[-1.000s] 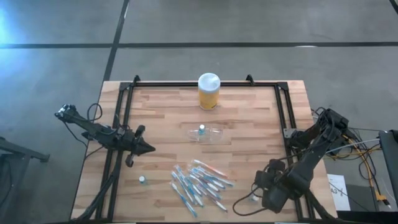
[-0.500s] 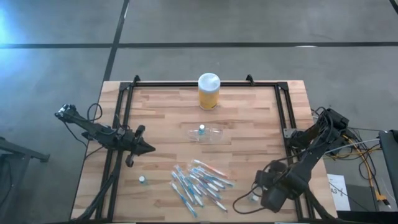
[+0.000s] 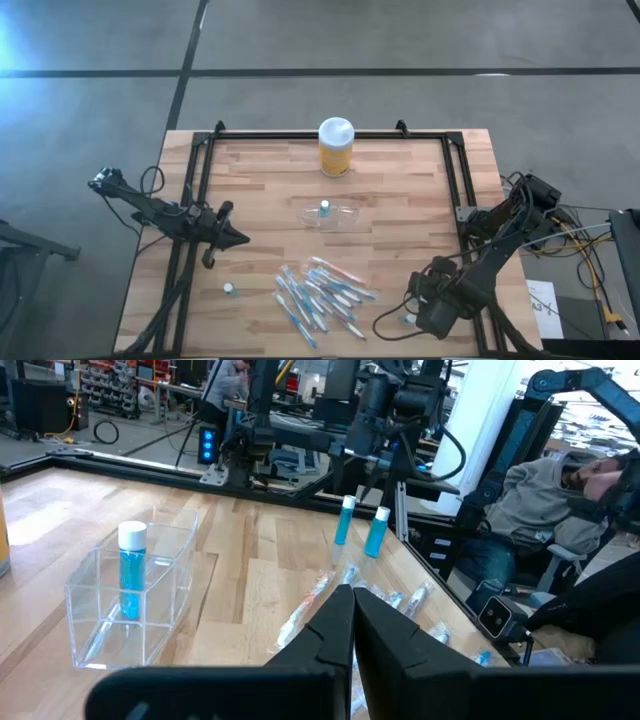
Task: Pick & Place toothbrushing station
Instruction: Put the mouthwash into the transparent organizer
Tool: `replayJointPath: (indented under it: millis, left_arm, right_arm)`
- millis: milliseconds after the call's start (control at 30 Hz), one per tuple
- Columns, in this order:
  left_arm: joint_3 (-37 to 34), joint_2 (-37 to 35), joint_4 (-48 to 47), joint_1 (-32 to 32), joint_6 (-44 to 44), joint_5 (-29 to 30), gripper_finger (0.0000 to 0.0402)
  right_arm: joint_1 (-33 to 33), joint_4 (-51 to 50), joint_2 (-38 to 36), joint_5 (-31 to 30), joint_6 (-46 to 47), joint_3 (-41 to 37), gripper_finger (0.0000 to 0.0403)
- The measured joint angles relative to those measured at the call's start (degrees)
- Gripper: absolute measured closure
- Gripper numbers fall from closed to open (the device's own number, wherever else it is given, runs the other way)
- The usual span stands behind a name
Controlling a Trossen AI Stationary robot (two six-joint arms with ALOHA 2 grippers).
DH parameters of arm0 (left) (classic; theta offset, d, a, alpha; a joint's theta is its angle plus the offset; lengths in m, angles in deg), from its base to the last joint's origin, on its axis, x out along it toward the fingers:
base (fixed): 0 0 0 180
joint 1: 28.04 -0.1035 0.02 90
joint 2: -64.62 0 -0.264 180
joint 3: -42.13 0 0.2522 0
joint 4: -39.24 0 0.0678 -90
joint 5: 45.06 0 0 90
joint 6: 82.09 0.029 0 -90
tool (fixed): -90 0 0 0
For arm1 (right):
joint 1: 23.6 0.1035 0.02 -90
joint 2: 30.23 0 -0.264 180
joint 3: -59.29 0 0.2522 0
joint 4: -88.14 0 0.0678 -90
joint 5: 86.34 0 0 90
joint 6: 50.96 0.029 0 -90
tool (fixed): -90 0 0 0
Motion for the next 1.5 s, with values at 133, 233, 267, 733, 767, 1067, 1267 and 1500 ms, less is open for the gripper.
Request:
replayJointPath:
  millis: [133,233,267,733,767,1067,1267,1500]
  left_arm:
    - [0.0,0.0,-0.1,0.0,0.0,0.0,0.039]
    - [0.0,0.0,-0.2,0.0,0.0,0.0,0.039]
    - [0.0,0.0,-0.3,0.0,0.0,0.0,0.039]
    - [0.0,0.0,-0.3,0.0,0.0,0.0,0.039]
    - [0.0,0.0,-0.3,0.0,0.0,0.0,0.039]
    - [0.0,0.0,-0.3,0.0,0.0,0.0,0.039]
    - [0.0,0.0,-0.4,0.0,0.0,0.0,0.039]
    - [0.0,0.0,-0.4,0.0,0.0,0.0,0.039]
  right_arm:
    - [-0.1,2.1,0.0,0.7,0.0,-1.7,0.0184]
    - [-0.1,2.3,0.0,0.7,0.0,-2.5,0.0184]
    - [-0.1,2.4,0.0,0.8,0.0,-2.7,0.0184]
    - [-0.2,3.5,0.0,1.1,-1.6,-3.0,0.0184]
    - [-0.2,3.6,0.0,1.1,-1.8,-2.8,0.0184]
    - [-0.2,3.8,0.0,1.1,-1.9,-3.2,0.0226]
    - [-0.5,4.9,0.0,1.1,-2.4,-3.9,0.029]
    - [-0.5,5.0,0.0,1.2,-2.7,-3.9,0.0314]
